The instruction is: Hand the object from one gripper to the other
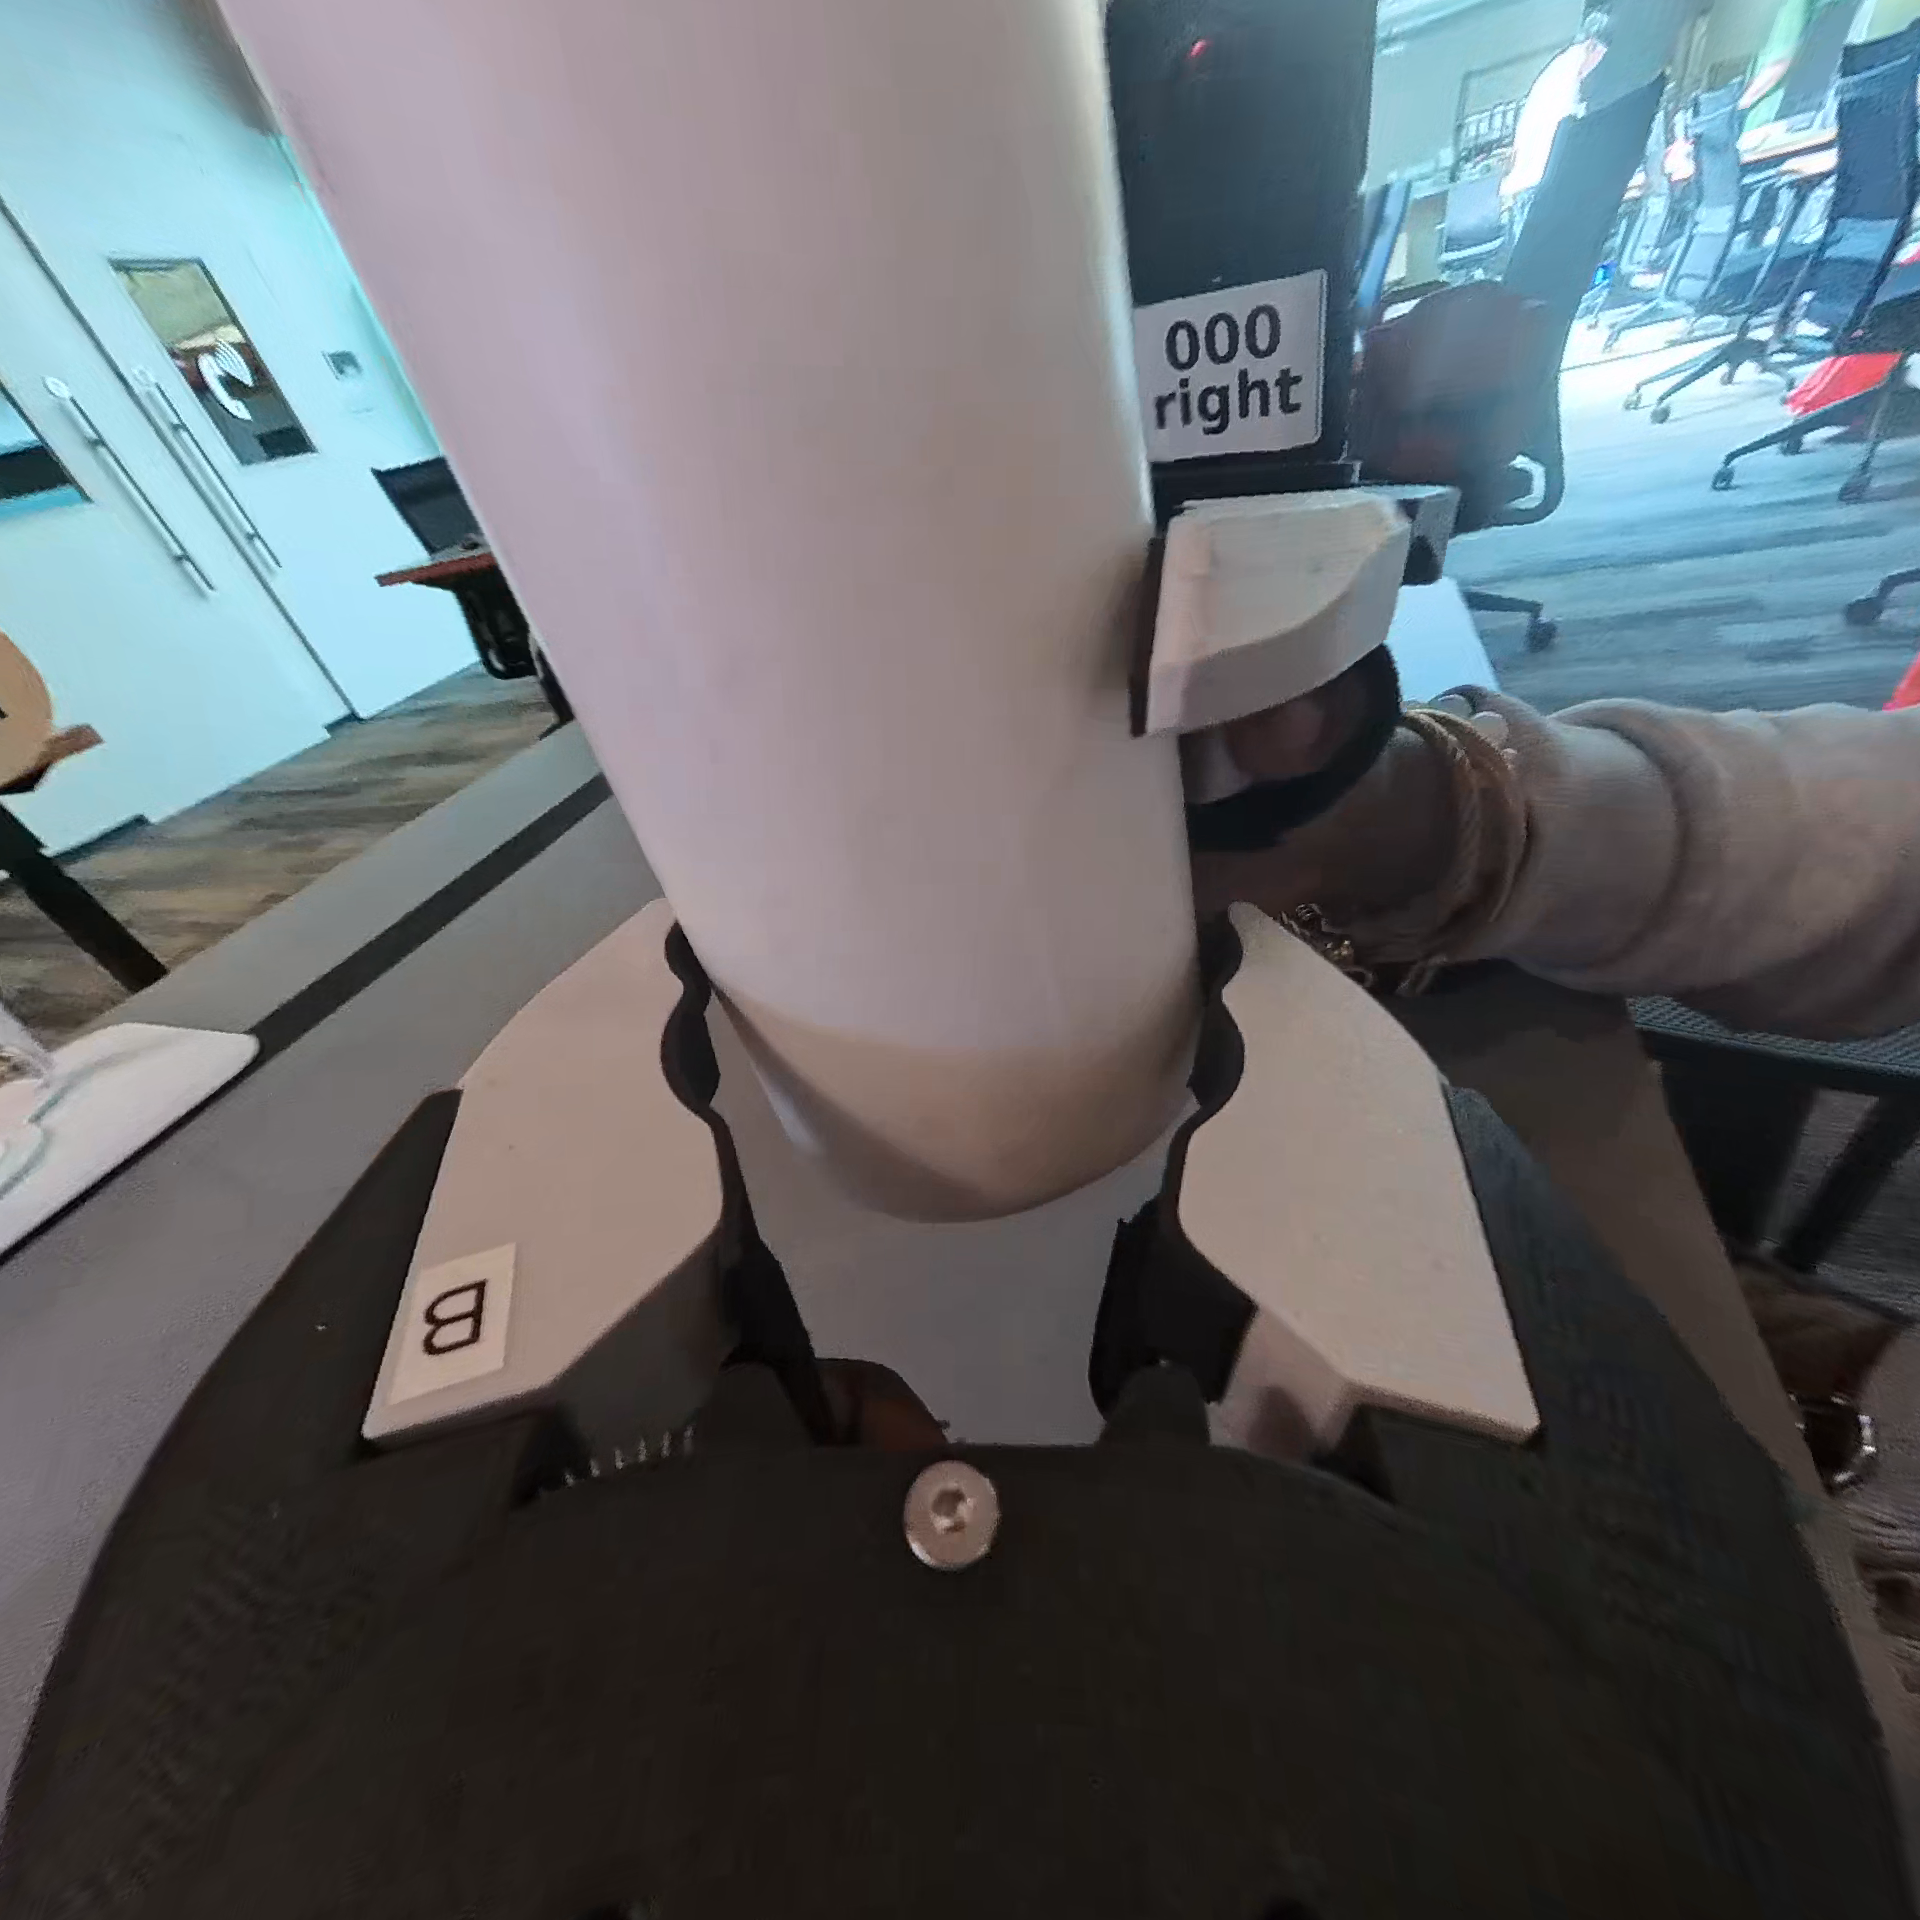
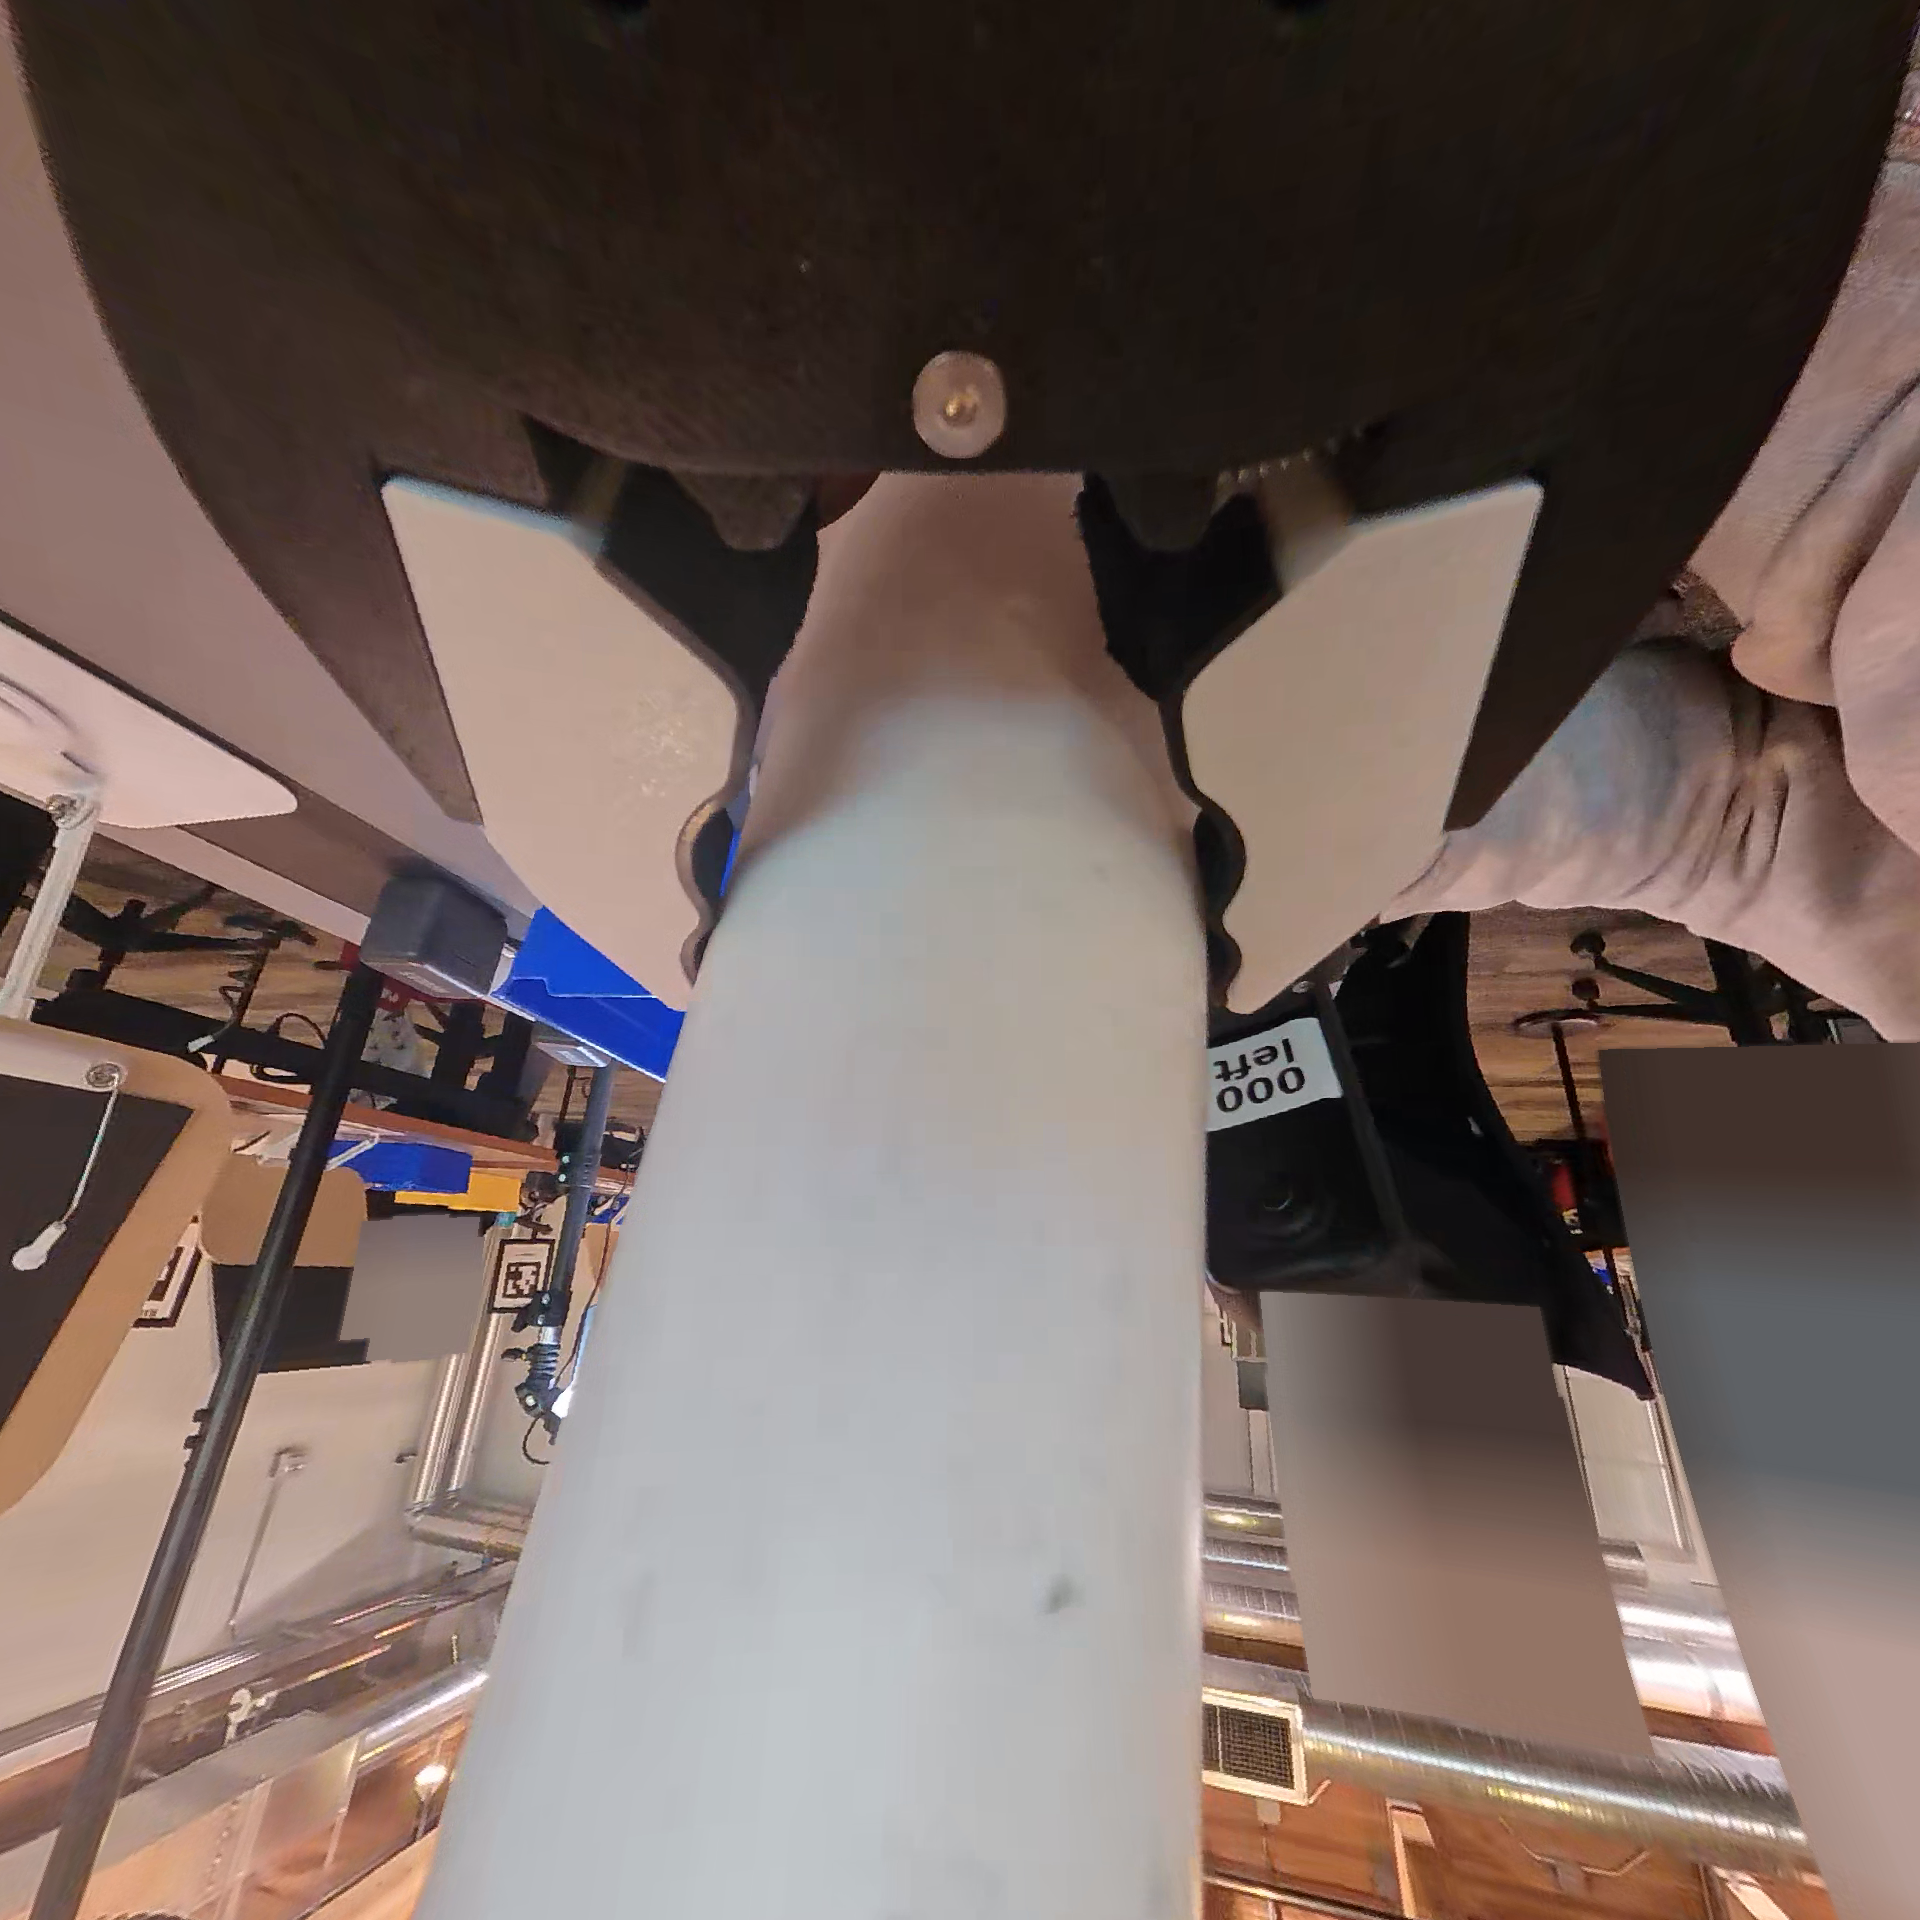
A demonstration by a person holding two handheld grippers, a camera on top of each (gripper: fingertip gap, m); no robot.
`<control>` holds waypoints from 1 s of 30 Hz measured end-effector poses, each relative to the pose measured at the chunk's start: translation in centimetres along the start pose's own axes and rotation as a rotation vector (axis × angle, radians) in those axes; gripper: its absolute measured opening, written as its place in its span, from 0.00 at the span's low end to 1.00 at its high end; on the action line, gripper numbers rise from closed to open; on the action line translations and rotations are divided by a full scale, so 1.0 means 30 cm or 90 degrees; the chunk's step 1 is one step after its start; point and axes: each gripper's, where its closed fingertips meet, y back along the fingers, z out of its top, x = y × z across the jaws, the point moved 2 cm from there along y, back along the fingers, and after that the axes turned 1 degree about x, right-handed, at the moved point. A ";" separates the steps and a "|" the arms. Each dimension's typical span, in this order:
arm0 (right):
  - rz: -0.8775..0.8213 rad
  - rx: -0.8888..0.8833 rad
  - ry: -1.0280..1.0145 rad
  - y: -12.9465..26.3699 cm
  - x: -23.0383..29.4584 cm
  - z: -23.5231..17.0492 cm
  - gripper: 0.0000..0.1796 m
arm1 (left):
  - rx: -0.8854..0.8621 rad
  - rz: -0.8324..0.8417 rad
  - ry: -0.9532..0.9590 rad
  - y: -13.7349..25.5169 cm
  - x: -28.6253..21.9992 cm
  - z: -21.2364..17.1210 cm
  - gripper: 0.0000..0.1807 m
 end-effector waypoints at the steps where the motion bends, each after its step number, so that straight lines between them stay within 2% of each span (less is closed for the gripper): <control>1: 0.002 -0.006 -0.005 -0.001 0.001 0.002 0.50 | -0.009 -0.015 0.011 0.004 -0.004 0.005 0.50; 4: 0.076 -0.063 -0.056 0.011 0.027 0.038 0.49 | -0.065 -0.128 0.106 0.022 -0.047 0.045 0.50; 6: 0.129 -0.093 -0.116 0.019 0.038 0.056 0.52 | -0.097 -0.216 0.165 0.039 -0.080 0.070 0.50; 10: 0.236 -0.062 -0.219 0.011 0.078 0.037 0.49 | -0.090 -0.302 0.218 0.051 -0.116 0.073 0.50; 14: 0.233 -0.045 -0.207 0.015 0.079 0.035 0.48 | -0.083 -0.291 0.216 0.046 -0.110 0.068 0.49; 17: 0.150 -0.067 -0.123 0.019 0.049 0.043 0.48 | -0.113 -0.207 0.222 0.044 -0.049 0.077 0.49; 23: 0.027 -0.058 0.007 0.014 0.021 0.039 0.48 | -0.095 -0.065 0.089 0.037 -0.005 0.065 0.51; 25: 0.011 -0.049 0.032 0.010 0.021 0.033 0.48 | -0.083 -0.067 0.072 0.032 -0.016 0.056 0.47; 30: 0.034 -0.083 0.013 0.013 0.029 0.050 0.47 | -0.095 -0.108 0.092 0.047 -0.027 0.069 0.46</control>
